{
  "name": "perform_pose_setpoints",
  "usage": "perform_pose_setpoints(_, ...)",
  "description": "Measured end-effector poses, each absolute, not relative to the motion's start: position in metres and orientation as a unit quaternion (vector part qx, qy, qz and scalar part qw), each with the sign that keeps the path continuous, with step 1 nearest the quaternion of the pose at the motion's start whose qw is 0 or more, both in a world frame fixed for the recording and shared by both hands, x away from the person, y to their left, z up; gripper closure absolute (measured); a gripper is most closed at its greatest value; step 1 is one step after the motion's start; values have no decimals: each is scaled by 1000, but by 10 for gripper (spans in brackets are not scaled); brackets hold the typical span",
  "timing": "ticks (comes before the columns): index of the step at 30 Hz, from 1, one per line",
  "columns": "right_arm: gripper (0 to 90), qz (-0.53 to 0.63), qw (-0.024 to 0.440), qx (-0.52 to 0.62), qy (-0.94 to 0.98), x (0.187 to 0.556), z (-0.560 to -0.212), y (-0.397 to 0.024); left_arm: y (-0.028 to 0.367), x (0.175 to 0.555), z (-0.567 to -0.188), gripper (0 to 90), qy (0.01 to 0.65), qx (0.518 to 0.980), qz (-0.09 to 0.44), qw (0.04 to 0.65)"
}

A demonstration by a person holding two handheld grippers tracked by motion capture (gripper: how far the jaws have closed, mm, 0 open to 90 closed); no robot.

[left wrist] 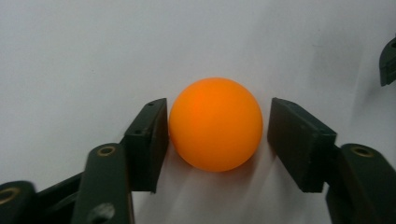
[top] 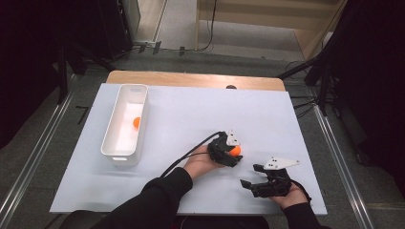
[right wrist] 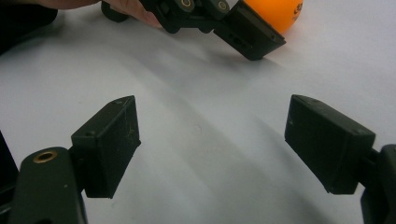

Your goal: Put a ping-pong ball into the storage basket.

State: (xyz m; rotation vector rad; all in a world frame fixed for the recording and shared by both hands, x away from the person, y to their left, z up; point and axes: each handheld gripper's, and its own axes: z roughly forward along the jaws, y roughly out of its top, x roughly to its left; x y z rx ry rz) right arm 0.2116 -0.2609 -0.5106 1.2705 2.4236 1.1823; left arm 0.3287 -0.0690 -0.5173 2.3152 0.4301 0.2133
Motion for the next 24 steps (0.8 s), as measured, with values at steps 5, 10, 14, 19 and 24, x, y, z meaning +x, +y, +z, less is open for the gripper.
perform_pose_setpoints(5,164,394,79,426,811,212,-511,-261,-68,329,-517,503,170,905,83,381)
perform_pose_setpoints(10,164,395,78,425,811,212,-511,-261,-68,328,-517,505,175,903,78,384)
perform_pose_setpoints(14,164,396,79,425,810,212,-511,-261,-66,330,-517,506,180,901,68,389)
perform_pose_setpoints(19,164,395,79,423,811,212,-511,-262,-65,330,-515,507,181,902,64,386)
perform_pose_setpoints(24,164,396,78,425,810,212,-511,-261,-64,329,-511,506,180,899,56,394)
